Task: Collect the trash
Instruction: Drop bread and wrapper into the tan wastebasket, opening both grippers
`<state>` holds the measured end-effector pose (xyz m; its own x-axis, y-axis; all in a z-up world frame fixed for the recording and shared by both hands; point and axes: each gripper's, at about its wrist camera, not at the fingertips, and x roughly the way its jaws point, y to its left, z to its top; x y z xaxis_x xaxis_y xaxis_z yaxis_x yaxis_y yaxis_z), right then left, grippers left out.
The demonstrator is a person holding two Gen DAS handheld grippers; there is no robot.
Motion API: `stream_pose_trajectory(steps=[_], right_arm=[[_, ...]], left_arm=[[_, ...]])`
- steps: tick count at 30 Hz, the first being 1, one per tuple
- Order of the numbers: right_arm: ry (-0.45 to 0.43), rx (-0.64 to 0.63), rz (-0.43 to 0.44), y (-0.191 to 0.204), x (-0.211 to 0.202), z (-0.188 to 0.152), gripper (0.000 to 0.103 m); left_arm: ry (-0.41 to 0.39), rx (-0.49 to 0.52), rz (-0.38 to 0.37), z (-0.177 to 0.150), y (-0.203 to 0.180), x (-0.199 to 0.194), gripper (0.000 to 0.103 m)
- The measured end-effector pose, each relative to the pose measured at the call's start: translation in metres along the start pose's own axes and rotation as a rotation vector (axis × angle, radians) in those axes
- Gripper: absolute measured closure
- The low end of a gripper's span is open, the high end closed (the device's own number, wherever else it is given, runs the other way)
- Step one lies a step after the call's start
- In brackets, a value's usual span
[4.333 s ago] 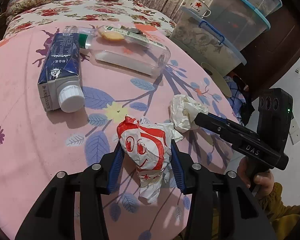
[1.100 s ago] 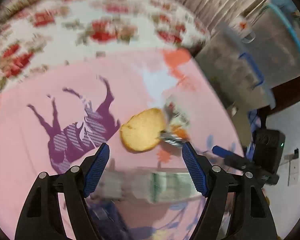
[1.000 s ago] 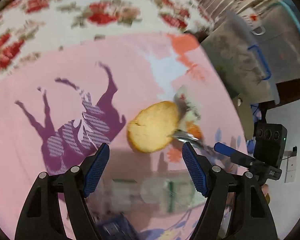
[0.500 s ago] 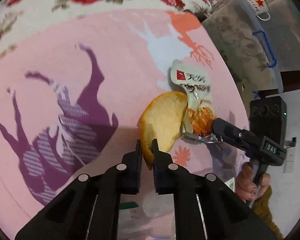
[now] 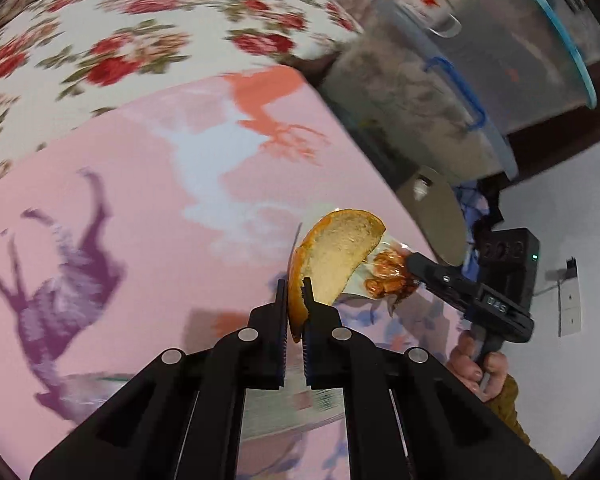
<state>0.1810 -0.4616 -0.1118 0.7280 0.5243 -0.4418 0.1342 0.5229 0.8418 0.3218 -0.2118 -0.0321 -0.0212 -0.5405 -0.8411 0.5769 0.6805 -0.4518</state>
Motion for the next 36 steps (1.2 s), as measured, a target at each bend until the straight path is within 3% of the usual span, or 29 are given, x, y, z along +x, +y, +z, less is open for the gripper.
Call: stream_pose_trajectory(steps=[9, 15, 17, 19, 23, 24, 25, 26, 27, 28, 29, 33, 36], right_arm=[[-0.156, 0.094, 0.003, -0.062, -0.107, 0.016, 0.091], [-0.350, 0.117, -0.040, -0.093, -0.191, 0.043, 0.091], [-0.417, 0.115, -0.091, -0.105, -0.217, 0.047, 0.091], [-0.458, 0.096, -0.156, -0.114, -0.231, 0.049, 0.091], [-0.461, 0.122, -0.204, -0.139, -0.233, 0.056, 0.087], [-0.452, 0.127, -0.224, -0.145, -0.231, 0.057, 0.087], [-0.431, 0.127, -0.243, -0.151, -0.226, 0.059, 0.086], [-0.416, 0.131, -0.255, -0.153, -0.221, 0.060, 0.078], [-0.407, 0.136, -0.269, -0.156, -0.218, 0.060, 0.069], [-0.411, 0.135, -0.280, -0.157, -0.217, 0.061, 0.036], [-0.438, 0.123, -0.298, -0.154, -0.217, 0.059, 0.021], [-0.490, 0.059, -0.330, -0.134, -0.221, 0.053, 0.024], [-0.523, 0.057, -0.310, -0.118, -0.228, 0.040, 0.024]], left_arm=[[0.087, 0.107, -0.060, 0.028, -0.105, 0.080, 0.098], [0.086, 0.152, -0.135, 0.063, -0.180, 0.121, 0.098], [0.088, 0.175, -0.143, 0.072, -0.204, 0.136, 0.098], [0.090, 0.199, -0.130, 0.079, -0.225, 0.154, 0.097], [0.113, 0.213, -0.094, 0.083, -0.251, 0.197, 0.095], [0.113, 0.221, -0.072, 0.081, -0.255, 0.208, 0.091], [0.117, 0.228, -0.058, 0.079, -0.257, 0.217, 0.080], [0.119, 0.231, -0.041, 0.077, -0.258, 0.224, 0.063], [0.116, 0.228, -0.013, 0.075, -0.259, 0.231, 0.055], [0.106, 0.226, 0.005, 0.073, -0.260, 0.234, 0.050], [0.102, 0.226, 0.012, 0.072, -0.259, 0.235, 0.050], [0.060, 0.230, 0.012, 0.067, -0.252, 0.217, 0.051], [-0.033, 0.277, 0.027, 0.052, -0.254, 0.179, 0.052]])
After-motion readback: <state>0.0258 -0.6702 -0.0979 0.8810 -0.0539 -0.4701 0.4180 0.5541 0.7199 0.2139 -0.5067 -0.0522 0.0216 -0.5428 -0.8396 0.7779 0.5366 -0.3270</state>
